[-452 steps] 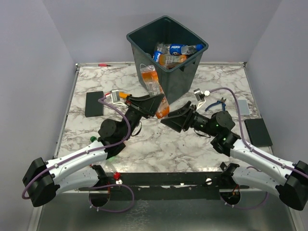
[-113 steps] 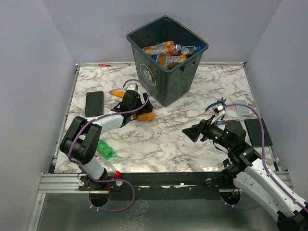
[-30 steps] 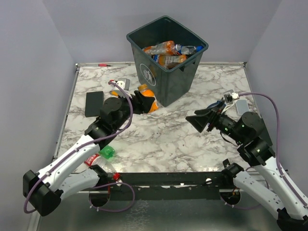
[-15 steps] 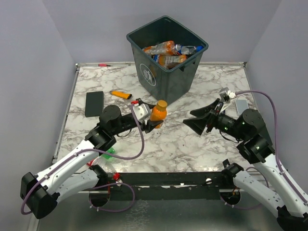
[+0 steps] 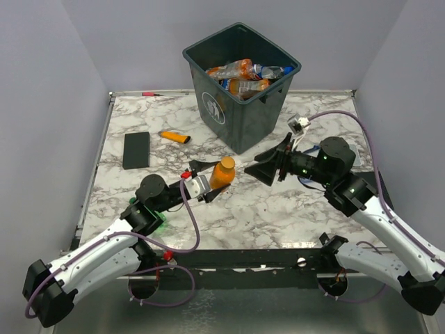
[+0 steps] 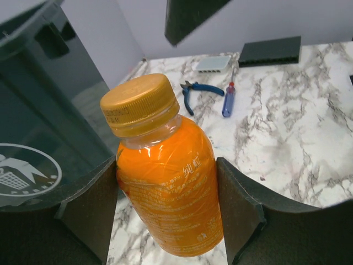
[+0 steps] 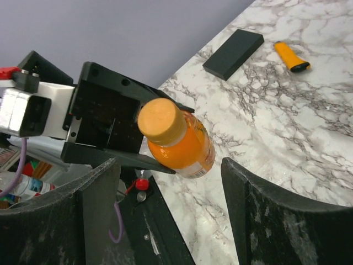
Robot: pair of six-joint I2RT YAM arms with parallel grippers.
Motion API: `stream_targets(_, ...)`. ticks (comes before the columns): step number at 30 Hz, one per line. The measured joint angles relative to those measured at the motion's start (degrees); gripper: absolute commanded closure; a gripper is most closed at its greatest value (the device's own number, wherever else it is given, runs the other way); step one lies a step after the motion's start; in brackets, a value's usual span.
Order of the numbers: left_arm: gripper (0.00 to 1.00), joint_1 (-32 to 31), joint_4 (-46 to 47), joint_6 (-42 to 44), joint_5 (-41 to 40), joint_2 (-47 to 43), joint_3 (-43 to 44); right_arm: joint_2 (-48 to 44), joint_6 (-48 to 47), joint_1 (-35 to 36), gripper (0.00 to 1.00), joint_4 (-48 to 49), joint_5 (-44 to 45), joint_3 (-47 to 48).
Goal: Put the plastic bottles in the bin
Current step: Place the plastic bottle in the trash bin.
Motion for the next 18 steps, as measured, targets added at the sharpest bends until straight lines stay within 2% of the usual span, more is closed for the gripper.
stream_targets(7, 0.60, -0.22, 2.69, 0.55, -0.94, 0.22, -0.17, 5.79, -0.83, 7.58, 0.30, 0.17, 6.64, 2.43)
stream_targets(18, 0.61, -0.92, 3.67, 1.18, -2.62, -1.38, -1.62, 11.52, 0.72, 10.78, 0.33, 3.80, 8.81, 2.75)
